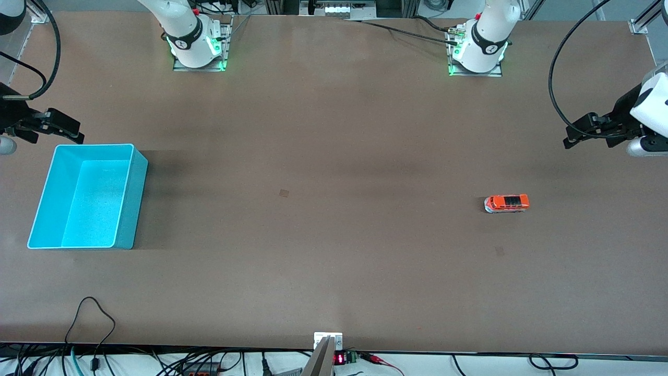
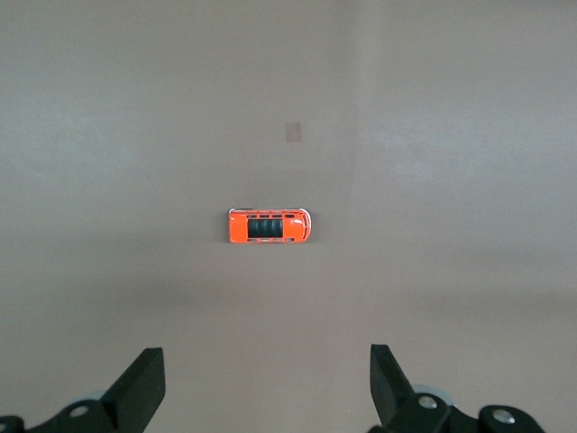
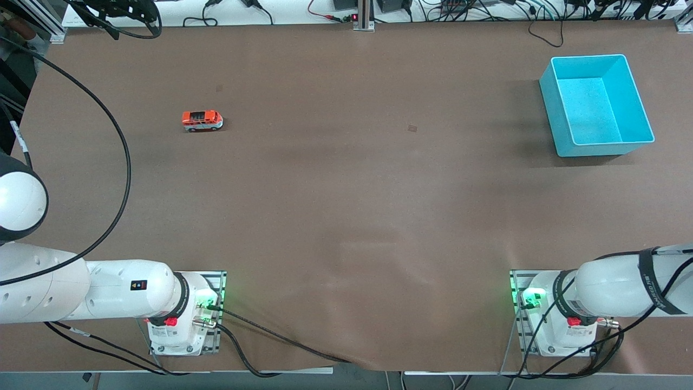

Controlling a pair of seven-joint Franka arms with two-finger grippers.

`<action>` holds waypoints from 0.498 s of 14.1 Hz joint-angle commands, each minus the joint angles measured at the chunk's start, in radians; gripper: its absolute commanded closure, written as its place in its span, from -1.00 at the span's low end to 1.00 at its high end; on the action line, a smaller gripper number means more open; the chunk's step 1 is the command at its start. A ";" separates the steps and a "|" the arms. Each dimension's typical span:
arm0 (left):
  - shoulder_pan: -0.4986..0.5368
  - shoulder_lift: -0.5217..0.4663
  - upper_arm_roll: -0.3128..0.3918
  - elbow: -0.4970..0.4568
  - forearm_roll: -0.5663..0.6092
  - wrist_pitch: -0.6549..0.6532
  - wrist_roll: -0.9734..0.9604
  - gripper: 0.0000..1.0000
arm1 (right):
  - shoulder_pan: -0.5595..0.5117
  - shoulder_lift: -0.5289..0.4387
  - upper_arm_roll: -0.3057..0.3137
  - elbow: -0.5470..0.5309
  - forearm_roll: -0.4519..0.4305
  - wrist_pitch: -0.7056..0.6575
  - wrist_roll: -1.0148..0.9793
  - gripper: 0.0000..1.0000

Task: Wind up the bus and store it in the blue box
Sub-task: 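Lower the left gripper over the orange toy bus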

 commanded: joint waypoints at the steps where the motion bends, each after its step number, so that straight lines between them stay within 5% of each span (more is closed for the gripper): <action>1: 0.000 -0.019 -0.005 -0.002 0.016 -0.033 0.013 -1.00 | 0.000 -0.007 0.001 0.001 0.007 -0.018 0.019 -1.00; 7: -0.018 0.083 -0.011 0.008 0.024 -0.027 0.027 -1.00 | -0.002 -0.008 -0.004 0.003 0.007 -0.017 0.022 -1.00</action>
